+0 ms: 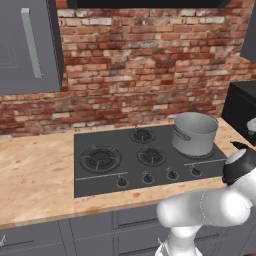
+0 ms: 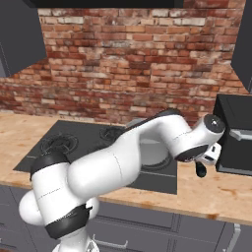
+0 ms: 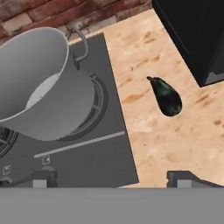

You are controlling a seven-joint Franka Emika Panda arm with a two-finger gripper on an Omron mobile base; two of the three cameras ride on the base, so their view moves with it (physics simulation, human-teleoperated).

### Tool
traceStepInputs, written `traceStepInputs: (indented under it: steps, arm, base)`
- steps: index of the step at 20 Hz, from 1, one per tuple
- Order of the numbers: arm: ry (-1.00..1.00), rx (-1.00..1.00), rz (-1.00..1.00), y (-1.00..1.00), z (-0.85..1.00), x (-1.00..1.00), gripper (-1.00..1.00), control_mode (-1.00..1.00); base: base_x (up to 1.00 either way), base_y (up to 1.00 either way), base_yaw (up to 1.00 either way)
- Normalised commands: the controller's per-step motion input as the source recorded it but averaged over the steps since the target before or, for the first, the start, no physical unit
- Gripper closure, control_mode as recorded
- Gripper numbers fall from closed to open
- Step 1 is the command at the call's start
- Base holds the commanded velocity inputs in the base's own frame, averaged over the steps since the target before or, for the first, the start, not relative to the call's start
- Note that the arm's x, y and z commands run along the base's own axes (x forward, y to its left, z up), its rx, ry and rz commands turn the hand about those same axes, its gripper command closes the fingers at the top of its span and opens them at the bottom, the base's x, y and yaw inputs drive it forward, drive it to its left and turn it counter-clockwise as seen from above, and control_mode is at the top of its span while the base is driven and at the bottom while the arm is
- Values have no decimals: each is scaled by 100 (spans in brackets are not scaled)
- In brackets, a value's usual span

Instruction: Turn on the burner for the pot on the stove. Wait thirty seconds for the pot to heat up. Then add the eggplant to the pot.

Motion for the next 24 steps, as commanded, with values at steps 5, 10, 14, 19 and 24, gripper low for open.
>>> traceStepInputs:
  steps: [5, 10, 14, 19, 24]
  arm:
    - [-22, 8, -2, -19, -10, 2, -100, -100]
    - [-7, 6, -1, -30, -2, -8, -100, -100]
    - [-13, 0, 0, -10, -3, -13, -100, -100]
    - [-18, -12, 0, 0, 0, -9, -100, -100]
    - [-27, -19, 1, 9, -1, 3, -100, -100]
  base:
    - [0, 0, 0]
    - [0, 0, 0]
    - [0, 0, 0]
    - [0, 0, 0]
    - [0, 0, 0]
